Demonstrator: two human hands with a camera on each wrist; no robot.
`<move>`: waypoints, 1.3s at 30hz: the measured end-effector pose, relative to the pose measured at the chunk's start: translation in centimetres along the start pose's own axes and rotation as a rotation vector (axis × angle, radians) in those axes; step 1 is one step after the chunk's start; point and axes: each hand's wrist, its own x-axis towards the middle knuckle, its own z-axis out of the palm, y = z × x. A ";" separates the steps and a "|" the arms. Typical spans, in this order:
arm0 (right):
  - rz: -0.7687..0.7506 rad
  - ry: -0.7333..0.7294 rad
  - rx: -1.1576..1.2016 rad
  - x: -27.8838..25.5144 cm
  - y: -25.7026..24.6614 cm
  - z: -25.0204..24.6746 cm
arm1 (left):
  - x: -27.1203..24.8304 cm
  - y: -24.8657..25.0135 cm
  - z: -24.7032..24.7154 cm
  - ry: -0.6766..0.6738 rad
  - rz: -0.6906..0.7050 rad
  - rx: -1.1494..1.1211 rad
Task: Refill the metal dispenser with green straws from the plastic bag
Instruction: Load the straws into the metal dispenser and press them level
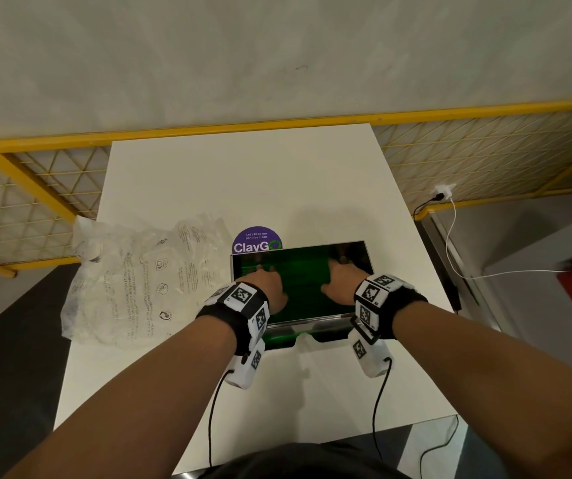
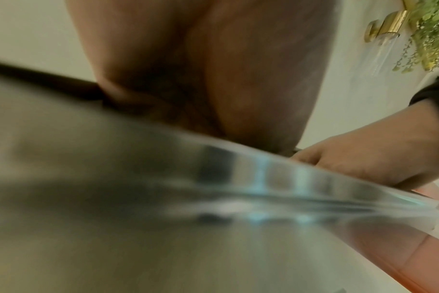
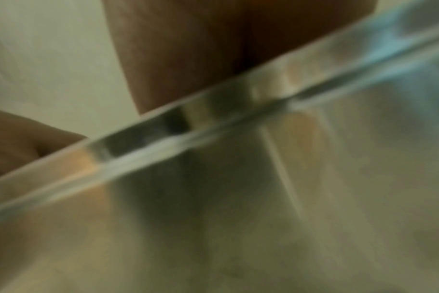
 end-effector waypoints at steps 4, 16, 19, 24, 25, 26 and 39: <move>-0.069 0.023 0.097 -0.5 0.3 -0.3 | -0.2 -0.1 -0.2 -0.015 0.009 0.021; -0.094 0.018 0.011 -0.4 0.7 -0.5 | -0.8 -0.4 -0.4 -0.031 0.054 -0.022; -0.119 -0.013 -0.079 -1.1 0.6 -0.1 | -1.3 -0.6 -0.7 -0.035 0.092 -0.054; -0.159 -0.140 -0.098 -2.6 -1.0 0.5 | -2.5 -0.9 -1.1 -0.038 0.138 -0.112; -0.168 -0.115 -0.075 -2.9 -1.3 0.5 | -2.8 -1.0 -1.0 -0.019 0.149 -0.131; -0.165 -0.098 -0.076 -3.1 -1.6 0.6 | -3.2 -0.9 -1.0 -0.010 0.161 -0.131; -0.204 -0.225 -0.363 -5.6 -1.4 1.2 | -5.1 0.3 1.8 -0.095 0.131 0.101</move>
